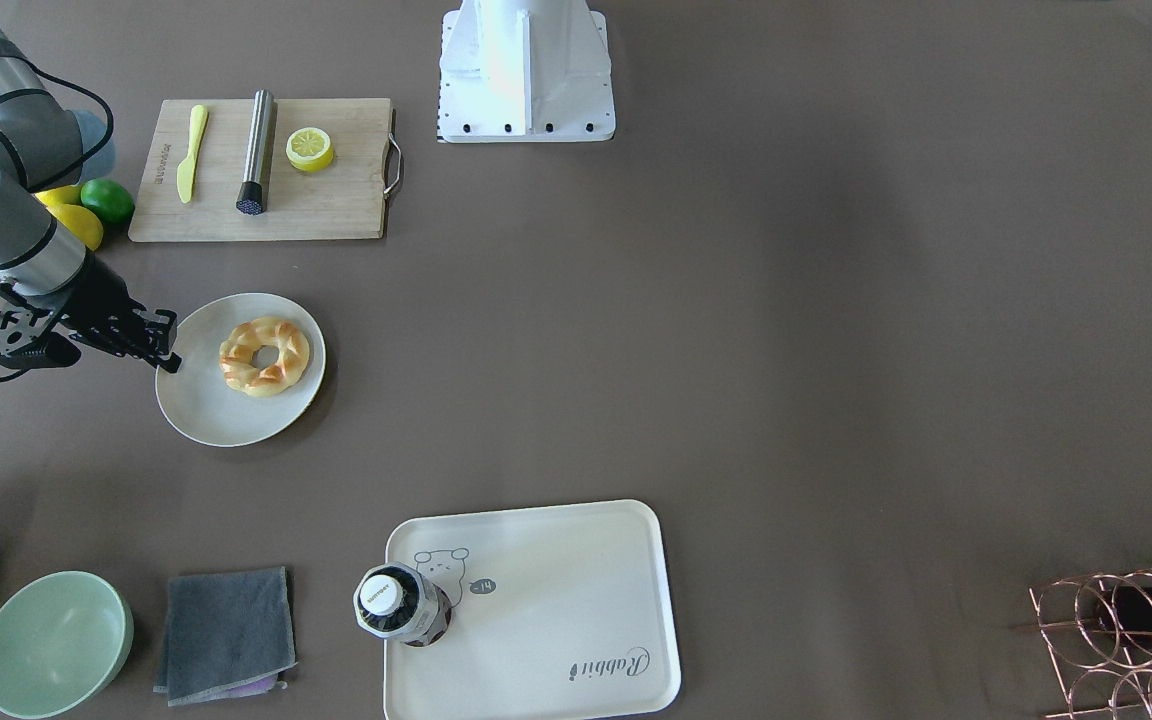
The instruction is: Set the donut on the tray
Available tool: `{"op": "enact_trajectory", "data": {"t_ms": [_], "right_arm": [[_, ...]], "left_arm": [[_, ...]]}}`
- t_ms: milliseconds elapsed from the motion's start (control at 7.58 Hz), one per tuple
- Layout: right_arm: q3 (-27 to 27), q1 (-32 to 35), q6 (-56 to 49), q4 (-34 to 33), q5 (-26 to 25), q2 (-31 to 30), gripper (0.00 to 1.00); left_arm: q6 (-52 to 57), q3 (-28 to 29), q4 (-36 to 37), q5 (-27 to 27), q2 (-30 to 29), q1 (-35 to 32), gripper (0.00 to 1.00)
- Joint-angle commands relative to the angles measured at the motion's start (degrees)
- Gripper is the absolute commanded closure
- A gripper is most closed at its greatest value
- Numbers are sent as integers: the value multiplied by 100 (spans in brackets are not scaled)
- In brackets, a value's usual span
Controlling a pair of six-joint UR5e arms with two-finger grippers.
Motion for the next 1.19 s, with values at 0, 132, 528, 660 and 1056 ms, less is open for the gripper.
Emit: {"op": "enact_trajectory", "data": {"t_ms": [0,132,528,660,1056], "right_arm": [[31,201,147,-215,60,352,100],[179,219,382,-652,60,685,100],[470,-235,1611,-1647,-193,1923,100],[479,-507,2033,-2006,-526,2362,100],[488,-1579,3387,-4400,-1563,4486,100]], "left_arm": [[-2,9,0,0,-17,0,1],[-10,0,0,-9,-26,0,1],[-906,-97,-35,-603,-105,245,1],[-1368,-140,-87,-789,-201,333,1],[-3160,-395,-822,-791,-324,939,1]]}}
